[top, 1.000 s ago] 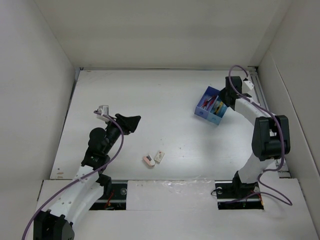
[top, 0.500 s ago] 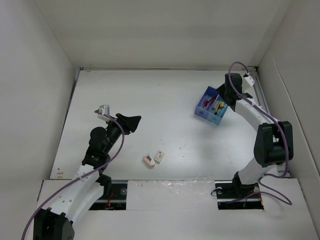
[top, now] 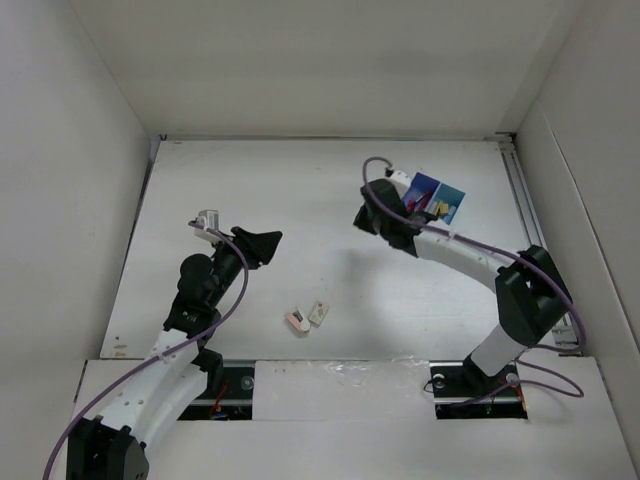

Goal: Sort the stationery into containers
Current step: Pick up the stationery from the center of the board, then place the stationery in the storage box, then pick up the stapler from the center of the board.

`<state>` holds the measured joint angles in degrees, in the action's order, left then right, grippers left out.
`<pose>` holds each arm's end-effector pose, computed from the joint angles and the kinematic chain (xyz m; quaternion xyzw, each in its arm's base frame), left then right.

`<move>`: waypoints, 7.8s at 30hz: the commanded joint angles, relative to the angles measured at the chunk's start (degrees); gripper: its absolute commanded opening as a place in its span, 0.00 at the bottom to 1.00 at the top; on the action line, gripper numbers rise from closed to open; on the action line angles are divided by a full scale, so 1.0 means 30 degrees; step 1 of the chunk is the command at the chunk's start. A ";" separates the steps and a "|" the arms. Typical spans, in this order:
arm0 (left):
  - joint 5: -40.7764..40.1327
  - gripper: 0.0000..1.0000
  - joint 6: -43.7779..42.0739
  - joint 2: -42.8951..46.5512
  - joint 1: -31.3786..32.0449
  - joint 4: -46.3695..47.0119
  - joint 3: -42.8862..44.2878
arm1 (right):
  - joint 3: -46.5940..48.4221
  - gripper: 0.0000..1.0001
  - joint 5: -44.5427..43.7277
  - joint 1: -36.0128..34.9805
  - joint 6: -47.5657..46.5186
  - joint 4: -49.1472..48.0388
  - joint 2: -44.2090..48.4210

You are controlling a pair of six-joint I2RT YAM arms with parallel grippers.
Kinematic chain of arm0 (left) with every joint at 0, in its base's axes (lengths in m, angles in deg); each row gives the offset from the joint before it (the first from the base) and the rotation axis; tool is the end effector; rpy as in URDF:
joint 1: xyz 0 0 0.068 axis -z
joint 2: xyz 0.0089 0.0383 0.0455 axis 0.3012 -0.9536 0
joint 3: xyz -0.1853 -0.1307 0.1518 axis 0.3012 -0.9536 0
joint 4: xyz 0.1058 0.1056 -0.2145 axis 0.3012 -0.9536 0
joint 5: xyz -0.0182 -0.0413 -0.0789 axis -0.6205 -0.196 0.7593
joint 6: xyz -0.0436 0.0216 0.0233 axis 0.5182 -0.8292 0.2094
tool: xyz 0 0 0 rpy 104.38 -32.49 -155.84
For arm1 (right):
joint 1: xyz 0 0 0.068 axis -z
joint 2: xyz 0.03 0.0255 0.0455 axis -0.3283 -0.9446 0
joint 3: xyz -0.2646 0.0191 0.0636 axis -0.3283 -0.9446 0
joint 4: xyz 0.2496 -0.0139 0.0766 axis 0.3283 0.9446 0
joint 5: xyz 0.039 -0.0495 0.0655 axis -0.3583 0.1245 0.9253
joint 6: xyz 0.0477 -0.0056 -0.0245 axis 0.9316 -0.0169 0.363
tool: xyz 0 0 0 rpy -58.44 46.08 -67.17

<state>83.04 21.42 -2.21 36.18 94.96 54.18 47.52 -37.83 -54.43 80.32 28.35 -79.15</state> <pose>0.1574 -0.0609 0.2602 -0.0399 0.6590 -0.4203 0.6225 0.3045 0.1997 0.2507 0.1756 0.8687 0.1648 0.4329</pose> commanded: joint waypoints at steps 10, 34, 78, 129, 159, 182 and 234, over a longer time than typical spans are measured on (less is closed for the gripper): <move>-0.0452 0.54 -0.0096 0.0949 0.0051 0.0360 -0.0156 | -0.2662 0.00 -0.0830 -0.7987 -0.0060 0.1742 0.0742; -0.0452 0.54 -0.0096 0.1124 0.0051 0.0331 -0.0156 | 0.0322 0.60 -0.2384 -1.1418 0.0174 0.6309 -0.3391; -0.0129 0.54 0.0078 0.0949 0.0051 0.0536 -0.0156 | -0.1139 0.73 0.0250 -1.1946 -0.0205 0.5524 -0.2221; -0.0129 0.54 0.0080 0.0949 0.0051 0.0536 -0.0156 | 0.0178 0.11 -0.4406 -1.3176 0.2432 0.7397 -0.2662; 0.0601 0.54 0.0080 0.1124 0.0051 0.0594 -0.0156 | 0.1965 0.04 -0.7077 0.6156 0.0703 0.3238 0.1416; 0.0427 0.54 0.0080 0.0773 0.0051 0.0770 -0.0156 | 0.3808 0.24 -0.5783 0.8533 -0.0205 0.1799 -0.2658; -0.3845 0.54 0.0810 0.4314 0.0051 -0.2391 -0.0332 | 0.1669 0.90 -0.1386 -1.3702 0.0730 0.3295 -0.2946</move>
<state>76.66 22.36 8.02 36.18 89.69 53.54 49.45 -37.02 -94.56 79.90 36.07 -86.17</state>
